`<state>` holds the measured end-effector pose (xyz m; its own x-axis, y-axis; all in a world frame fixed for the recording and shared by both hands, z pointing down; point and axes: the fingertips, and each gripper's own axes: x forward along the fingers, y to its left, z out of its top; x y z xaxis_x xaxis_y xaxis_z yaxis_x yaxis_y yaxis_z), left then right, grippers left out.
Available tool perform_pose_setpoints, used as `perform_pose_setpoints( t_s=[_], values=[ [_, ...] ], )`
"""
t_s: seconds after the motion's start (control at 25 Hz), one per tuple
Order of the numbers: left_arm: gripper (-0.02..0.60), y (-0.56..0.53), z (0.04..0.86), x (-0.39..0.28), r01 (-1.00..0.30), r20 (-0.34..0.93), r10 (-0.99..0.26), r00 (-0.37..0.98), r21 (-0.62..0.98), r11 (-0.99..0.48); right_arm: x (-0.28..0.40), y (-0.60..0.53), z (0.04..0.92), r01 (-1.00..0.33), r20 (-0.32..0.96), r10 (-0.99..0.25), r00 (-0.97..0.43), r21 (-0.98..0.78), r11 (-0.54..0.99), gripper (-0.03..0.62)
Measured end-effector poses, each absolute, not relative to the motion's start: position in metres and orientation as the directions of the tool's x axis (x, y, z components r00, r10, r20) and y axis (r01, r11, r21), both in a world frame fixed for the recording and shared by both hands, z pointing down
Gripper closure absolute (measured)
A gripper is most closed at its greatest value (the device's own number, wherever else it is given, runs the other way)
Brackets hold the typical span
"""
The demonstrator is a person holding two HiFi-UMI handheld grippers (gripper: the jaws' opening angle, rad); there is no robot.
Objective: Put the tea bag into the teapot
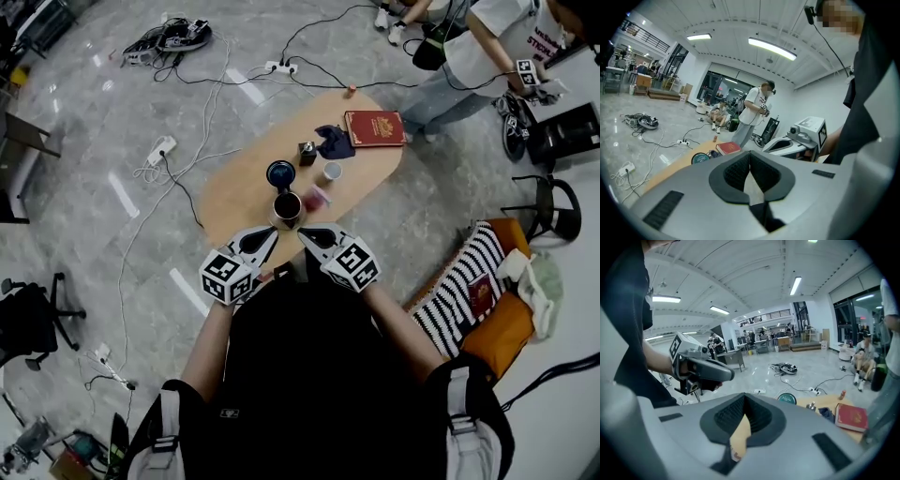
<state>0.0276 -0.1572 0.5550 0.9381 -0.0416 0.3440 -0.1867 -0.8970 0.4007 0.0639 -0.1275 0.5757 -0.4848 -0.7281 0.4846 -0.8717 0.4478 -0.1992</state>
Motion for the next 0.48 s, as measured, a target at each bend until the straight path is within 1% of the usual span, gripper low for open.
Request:
perform_pose_setpoints(
  t_s=[0.16,0.48],
  values=[
    [0.571,-0.147,0.558,0.025,-0.176,0.348,-0.027,0.937,0.403,-0.898,0.06,-0.118,0.566,-0.873,0.46,-0.745,-0.483,-0.196,0.446,0.588],
    [0.57,-0.132,0.551,0.02,-0.147,0.348,-0.005,0.937,0.384,-0.911,0.058,-0.105,0.569,-0.889,0.464,-0.761,-0.454,-0.179,0.421,0.588]
  ],
)
